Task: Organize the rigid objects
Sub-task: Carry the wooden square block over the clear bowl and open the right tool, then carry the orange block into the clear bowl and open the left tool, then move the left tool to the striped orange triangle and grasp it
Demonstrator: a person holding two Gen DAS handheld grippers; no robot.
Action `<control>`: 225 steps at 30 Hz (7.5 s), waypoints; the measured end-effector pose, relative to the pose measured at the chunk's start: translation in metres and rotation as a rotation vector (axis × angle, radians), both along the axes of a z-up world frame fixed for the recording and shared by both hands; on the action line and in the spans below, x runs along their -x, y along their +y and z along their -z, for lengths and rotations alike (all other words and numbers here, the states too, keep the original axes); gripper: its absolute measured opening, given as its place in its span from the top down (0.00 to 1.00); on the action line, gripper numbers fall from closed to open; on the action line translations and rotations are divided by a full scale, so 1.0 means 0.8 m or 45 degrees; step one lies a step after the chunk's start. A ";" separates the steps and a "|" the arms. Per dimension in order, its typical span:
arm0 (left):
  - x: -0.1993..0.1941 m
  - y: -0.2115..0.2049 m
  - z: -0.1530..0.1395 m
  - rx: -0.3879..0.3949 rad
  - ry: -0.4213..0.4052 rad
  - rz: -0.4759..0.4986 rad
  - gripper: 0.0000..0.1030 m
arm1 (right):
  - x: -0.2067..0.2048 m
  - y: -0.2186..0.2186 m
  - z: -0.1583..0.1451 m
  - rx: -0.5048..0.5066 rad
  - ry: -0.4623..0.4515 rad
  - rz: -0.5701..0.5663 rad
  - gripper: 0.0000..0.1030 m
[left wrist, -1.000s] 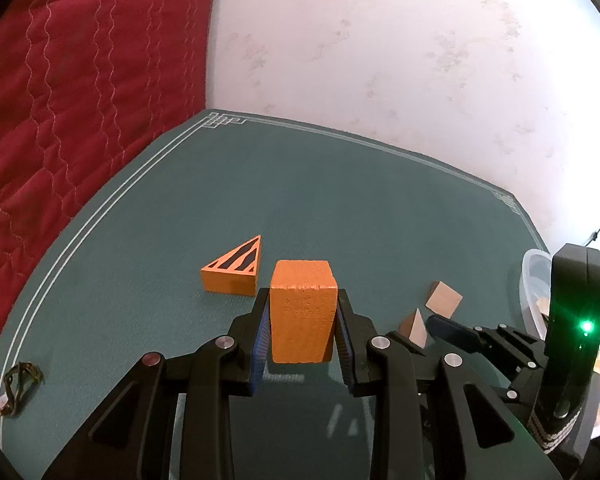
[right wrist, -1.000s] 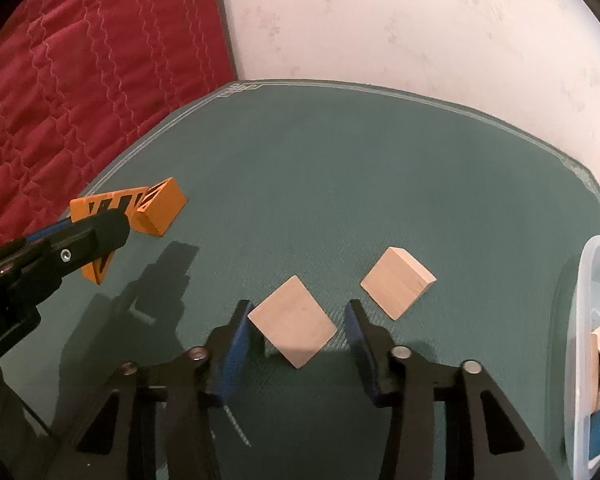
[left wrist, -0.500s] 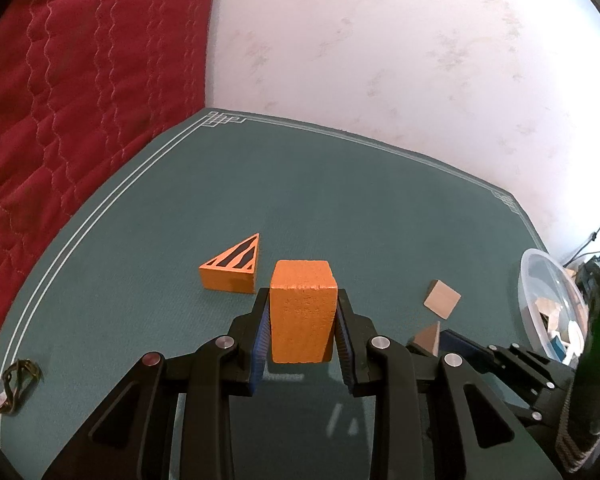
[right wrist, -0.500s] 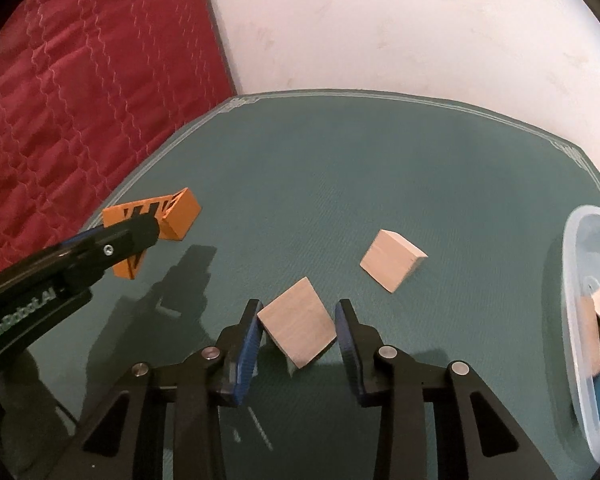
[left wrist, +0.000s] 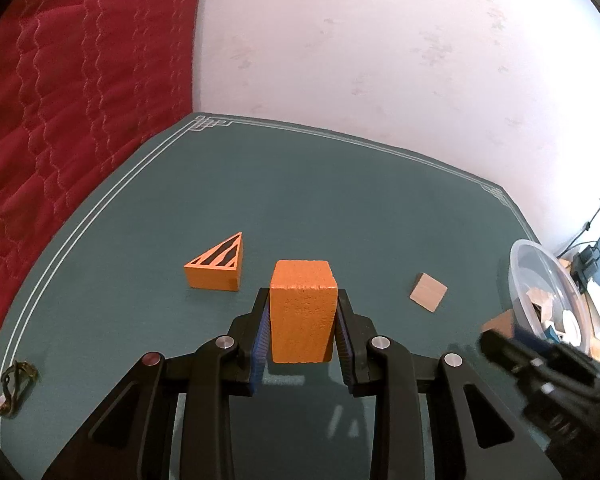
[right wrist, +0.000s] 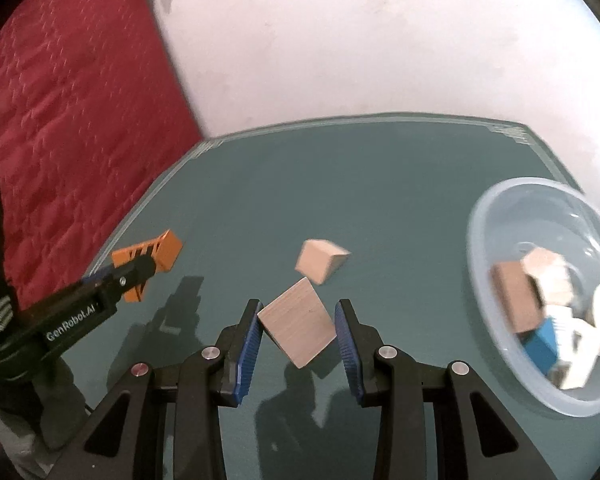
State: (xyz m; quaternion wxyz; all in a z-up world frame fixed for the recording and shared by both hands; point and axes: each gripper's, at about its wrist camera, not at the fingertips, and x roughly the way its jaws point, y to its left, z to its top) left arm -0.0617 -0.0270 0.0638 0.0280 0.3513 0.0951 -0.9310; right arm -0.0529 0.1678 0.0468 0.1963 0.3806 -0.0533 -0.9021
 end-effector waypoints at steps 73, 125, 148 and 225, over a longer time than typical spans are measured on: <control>-0.006 0.095 0.004 0.093 -0.059 0.219 0.70 | -0.066 0.229 -0.002 0.008 0.116 0.775 0.45; 0.048 0.269 -0.018 0.079 -0.051 0.557 0.37 | -0.090 0.254 0.000 0.068 0.247 0.968 0.44; 0.029 0.222 -0.009 0.221 -0.028 0.378 0.37 | -0.092 0.246 -0.001 0.053 0.263 0.938 0.39; 0.065 -0.067 0.037 0.128 -0.173 -0.166 0.35 | -0.081 0.174 0.010 -0.191 0.264 0.691 0.27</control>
